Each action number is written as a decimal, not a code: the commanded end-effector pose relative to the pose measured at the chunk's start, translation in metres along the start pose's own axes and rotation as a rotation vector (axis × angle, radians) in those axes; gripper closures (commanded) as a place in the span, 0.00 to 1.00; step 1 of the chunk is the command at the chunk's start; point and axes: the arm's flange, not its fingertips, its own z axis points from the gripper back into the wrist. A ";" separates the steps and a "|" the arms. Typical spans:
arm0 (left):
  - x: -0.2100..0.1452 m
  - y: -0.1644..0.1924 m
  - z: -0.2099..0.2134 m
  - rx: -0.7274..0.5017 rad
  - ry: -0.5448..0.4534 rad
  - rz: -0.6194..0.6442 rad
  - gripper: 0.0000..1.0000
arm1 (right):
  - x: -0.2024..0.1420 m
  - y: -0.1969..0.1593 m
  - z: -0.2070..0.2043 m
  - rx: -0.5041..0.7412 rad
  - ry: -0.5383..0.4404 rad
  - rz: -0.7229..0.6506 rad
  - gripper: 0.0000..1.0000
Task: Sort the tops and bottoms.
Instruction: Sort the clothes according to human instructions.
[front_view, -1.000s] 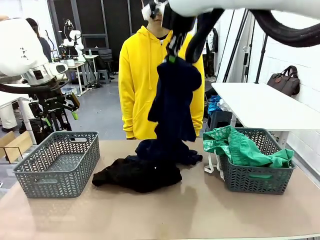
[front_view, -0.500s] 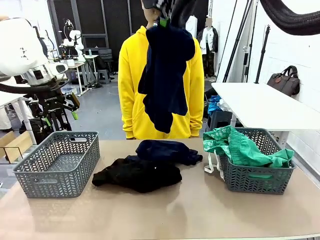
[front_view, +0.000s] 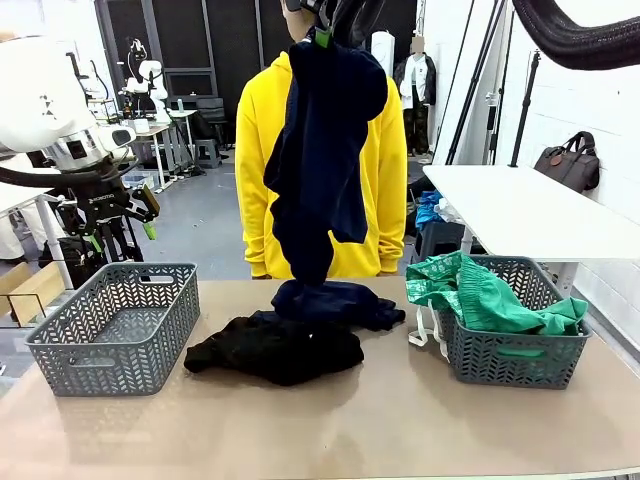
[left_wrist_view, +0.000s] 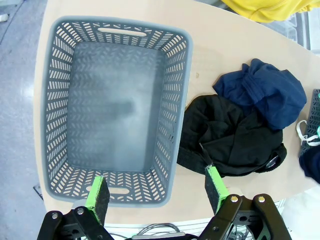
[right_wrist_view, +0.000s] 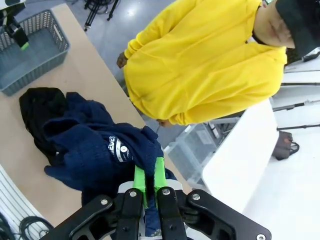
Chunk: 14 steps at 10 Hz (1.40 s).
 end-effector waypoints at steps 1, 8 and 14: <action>-0.001 0.000 0.001 0.012 -0.011 0.017 0.00 | -0.004 0.000 0.001 -0.006 -0.011 0.001 1.00; -0.001 0.000 0.001 0.012 -0.011 0.017 0.00 | -0.004 0.000 0.001 -0.006 -0.011 0.001 1.00; -0.001 0.000 0.001 0.012 -0.011 0.017 0.00 | -0.004 0.000 0.001 -0.006 -0.011 0.001 1.00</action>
